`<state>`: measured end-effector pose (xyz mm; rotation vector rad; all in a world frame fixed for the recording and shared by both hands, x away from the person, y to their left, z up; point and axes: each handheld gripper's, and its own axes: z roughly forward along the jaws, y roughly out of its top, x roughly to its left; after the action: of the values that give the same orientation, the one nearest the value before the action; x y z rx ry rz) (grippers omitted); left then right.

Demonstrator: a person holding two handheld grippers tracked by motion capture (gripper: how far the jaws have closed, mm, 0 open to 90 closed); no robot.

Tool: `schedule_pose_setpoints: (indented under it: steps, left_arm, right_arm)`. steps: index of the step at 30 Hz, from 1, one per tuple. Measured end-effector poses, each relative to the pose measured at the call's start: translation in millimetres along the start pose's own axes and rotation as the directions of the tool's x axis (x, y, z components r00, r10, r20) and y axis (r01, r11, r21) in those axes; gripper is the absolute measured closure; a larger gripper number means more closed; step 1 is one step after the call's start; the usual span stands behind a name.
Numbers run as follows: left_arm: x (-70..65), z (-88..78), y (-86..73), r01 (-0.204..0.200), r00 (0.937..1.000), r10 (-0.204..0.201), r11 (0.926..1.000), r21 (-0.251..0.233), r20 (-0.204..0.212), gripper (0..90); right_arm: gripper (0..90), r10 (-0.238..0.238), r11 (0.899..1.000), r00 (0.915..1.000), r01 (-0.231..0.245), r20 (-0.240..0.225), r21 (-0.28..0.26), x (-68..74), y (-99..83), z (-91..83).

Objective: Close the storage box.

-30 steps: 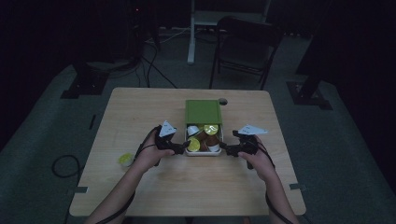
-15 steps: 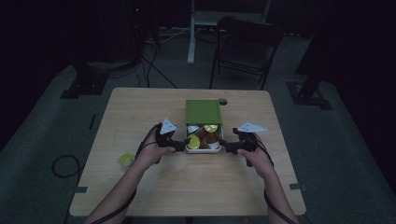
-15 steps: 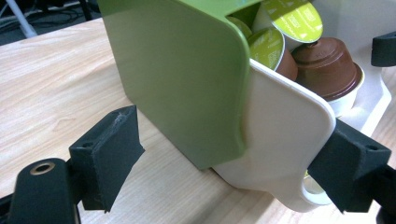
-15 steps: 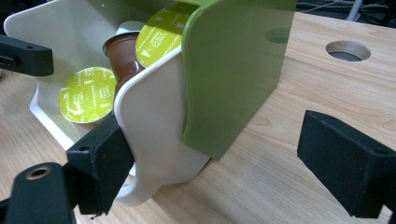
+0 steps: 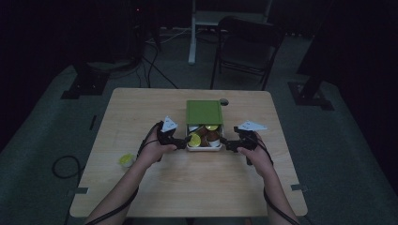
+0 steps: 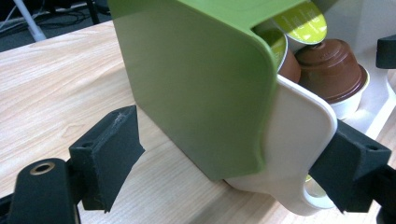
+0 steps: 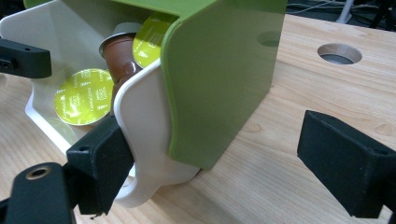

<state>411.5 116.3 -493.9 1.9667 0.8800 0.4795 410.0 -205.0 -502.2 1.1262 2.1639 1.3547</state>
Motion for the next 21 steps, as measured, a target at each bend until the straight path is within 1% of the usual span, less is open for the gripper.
schedule_pose_setpoints:
  steps: [4,8,13,21]
  left_arm:
    - [1.8,2.2,0.5,0.008,0.9999,-0.009,1.0,-0.004,-0.006,15.8]
    - [2.5,3.9,2.0,0.002,0.9999,-0.002,1.0,-0.005,-0.017,15.5]
    - [4.4,5.8,1.9,0.013,0.9997,-0.013,0.9999,-0.01,-0.022,15.5]
    - [5.2,8.2,2.4,0.005,0.9995,-0.005,0.9999,-0.016,-0.031,15.5]
  right_arm:
    - [11.7,0.01,1.0,0.9999,-0.01,0.004,-0.001,-1.6,1.0,2.2]
    - [11.6,0.015,1.0,0.9998,-0.015,0.01,0.002,-2.6,2.3,3.6]
    - [11.6,0.024,1.0,0.9995,-0.024,0.019,-0.004,-3.6,3.1,5.8]
    - [11.6,0.029,1.0,0.9993,-0.029,0.025,-0.007,-5.3,4.0,8.1]
